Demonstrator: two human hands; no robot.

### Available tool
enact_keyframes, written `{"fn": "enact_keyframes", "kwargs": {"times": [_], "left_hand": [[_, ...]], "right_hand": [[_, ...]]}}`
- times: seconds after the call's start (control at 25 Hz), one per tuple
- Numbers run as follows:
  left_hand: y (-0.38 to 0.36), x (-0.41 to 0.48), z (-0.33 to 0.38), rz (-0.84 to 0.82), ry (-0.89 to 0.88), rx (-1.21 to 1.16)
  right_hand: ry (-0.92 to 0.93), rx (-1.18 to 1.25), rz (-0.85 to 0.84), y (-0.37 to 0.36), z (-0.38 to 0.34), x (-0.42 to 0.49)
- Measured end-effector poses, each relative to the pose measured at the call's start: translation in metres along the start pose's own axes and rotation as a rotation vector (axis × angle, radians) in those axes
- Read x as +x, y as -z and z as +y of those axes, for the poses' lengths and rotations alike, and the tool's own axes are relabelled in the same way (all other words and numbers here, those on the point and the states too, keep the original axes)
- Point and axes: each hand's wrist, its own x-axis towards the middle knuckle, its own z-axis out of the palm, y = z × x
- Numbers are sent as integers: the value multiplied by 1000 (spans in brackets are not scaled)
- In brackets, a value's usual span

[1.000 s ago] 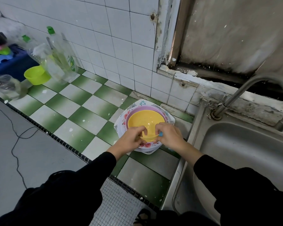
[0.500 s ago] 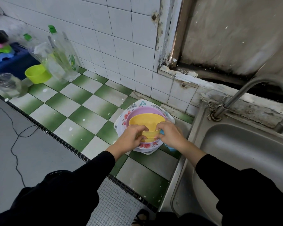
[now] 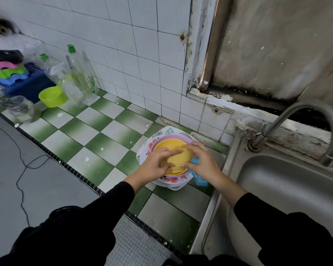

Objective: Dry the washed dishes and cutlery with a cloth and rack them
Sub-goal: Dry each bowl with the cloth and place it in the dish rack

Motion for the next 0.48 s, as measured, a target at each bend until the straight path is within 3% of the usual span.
{"fn": "enact_keyframes", "kwargs": {"times": [0.2,0.32,0.4,0.48], "left_hand": [[15,0,25,88,170,-174],[20,-1,40,210,284,-357],[20,-2,47,307,362,-473],[19,-3,55,403,420,-599]], "right_hand": [[-163,216,226,11,-24,-13],[-482,654,340,18,-48,-24],[-654,976,269,27,-66,-32],[-711,1198,172,38,-78,-39]]}}
